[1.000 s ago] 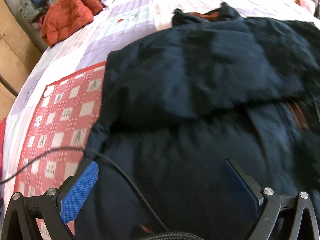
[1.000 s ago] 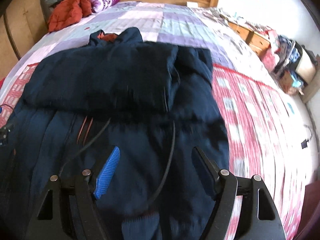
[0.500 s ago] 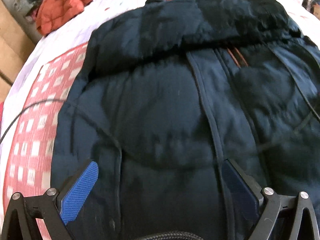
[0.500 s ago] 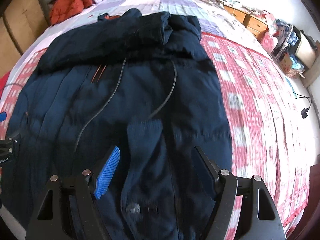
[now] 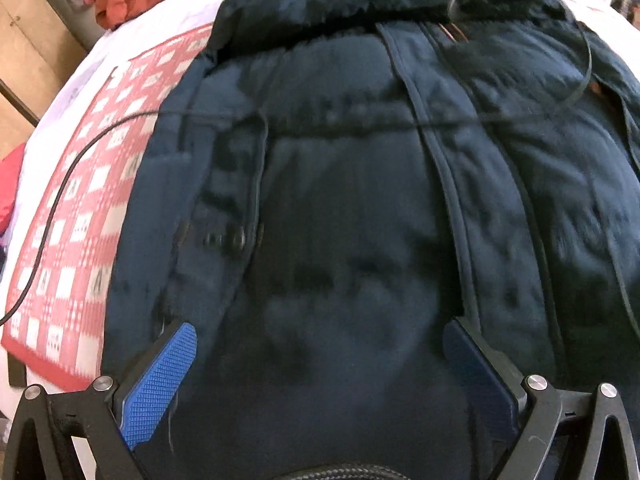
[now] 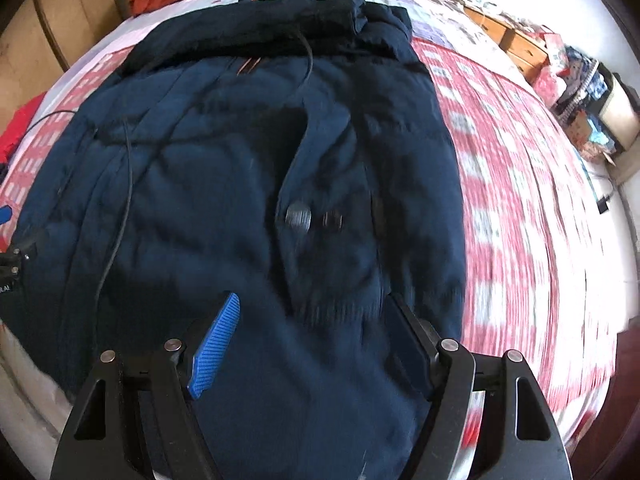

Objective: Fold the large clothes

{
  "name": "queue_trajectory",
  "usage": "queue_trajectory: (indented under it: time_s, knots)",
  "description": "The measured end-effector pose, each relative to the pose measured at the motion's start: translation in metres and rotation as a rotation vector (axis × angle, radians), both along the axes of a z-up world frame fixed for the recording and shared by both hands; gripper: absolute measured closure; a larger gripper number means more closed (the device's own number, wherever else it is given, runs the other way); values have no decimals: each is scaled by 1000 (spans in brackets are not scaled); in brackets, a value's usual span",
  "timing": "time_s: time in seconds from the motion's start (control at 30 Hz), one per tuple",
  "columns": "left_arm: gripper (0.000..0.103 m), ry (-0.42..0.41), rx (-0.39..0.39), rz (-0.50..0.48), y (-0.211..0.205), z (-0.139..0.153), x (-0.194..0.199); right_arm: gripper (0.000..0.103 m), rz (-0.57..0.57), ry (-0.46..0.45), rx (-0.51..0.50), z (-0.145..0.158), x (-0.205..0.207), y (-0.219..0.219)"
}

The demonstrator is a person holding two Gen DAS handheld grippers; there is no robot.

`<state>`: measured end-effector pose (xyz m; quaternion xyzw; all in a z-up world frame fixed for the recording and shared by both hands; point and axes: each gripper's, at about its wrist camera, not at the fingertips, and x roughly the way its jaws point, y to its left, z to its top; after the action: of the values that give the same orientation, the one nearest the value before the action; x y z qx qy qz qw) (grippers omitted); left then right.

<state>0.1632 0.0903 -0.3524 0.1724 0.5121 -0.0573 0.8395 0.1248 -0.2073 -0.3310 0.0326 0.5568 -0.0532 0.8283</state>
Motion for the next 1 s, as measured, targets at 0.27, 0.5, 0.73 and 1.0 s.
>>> queue_trajectory:
  time_s: [0.27, 0.5, 0.73, 1.0]
  knots:
    - [1, -20, -15, -36, 30, 24, -68, 25, -27, -5, 0, 21, -76, 30]
    - [1, -45, -22, 1, 62, 39, -105, 25, -23, -23, 4, 43, -130, 54]
    - [1, -92, -4, 83, 106, 33, -115, 25, -66, -48, 4, 47, -149, 50]
    - [1, -86, 26, 158, 150, 6, -130, 25, -90, -29, 0, 31, -164, 42]
